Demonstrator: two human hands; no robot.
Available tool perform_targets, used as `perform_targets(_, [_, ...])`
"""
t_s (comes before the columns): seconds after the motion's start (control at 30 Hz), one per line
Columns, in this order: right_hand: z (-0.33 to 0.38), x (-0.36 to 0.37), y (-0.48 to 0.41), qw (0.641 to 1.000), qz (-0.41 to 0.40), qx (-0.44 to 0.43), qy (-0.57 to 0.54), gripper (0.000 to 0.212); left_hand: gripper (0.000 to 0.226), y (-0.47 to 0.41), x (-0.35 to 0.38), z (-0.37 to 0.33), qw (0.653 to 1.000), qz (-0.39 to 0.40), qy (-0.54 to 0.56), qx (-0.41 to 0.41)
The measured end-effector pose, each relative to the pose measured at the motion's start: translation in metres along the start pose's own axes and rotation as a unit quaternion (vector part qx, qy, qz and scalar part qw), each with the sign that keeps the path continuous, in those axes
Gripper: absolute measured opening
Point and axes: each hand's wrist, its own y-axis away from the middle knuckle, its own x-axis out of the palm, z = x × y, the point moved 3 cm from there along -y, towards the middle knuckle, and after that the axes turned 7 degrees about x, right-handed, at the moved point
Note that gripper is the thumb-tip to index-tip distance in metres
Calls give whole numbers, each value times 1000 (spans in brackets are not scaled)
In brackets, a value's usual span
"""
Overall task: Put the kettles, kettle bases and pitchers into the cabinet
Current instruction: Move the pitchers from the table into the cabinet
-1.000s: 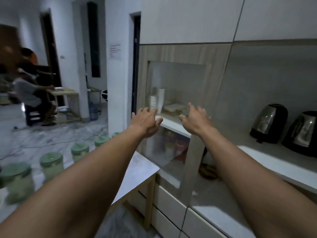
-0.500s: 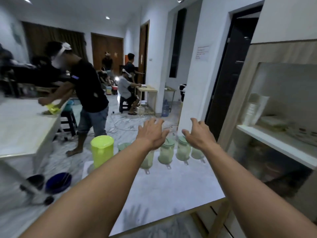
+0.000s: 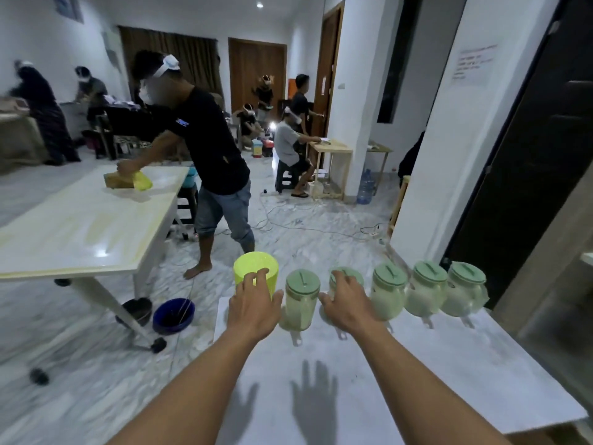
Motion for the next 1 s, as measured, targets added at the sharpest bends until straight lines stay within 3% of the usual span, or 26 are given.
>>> perform_targets(0.2, [-6, 83, -52, 996, 66, 41, -41, 65, 74, -25, 49, 65, 988, -7, 94, -125])
perform_targets(0.3, [-11, 117, -75, 985, 67, 90, -134, 65, 83, -41, 68, 89, 970, -30, 154, -184])
perform_targets(0.43, [-22, 157, -100, 953, 75, 171, -239, 63, 66, -62, 94, 105, 934, -47, 248, -254])
perform_targets(0.63, [-28, 190, -121, 931, 84, 214, -282, 40, 28, -83, 117, 110, 931, -83, 251, -253])
perform_targets(1.0, [-17, 197, -116, 923, 16, 158, -352, 18, 33, -95, 104, 107, 920, -156, 276, -229])
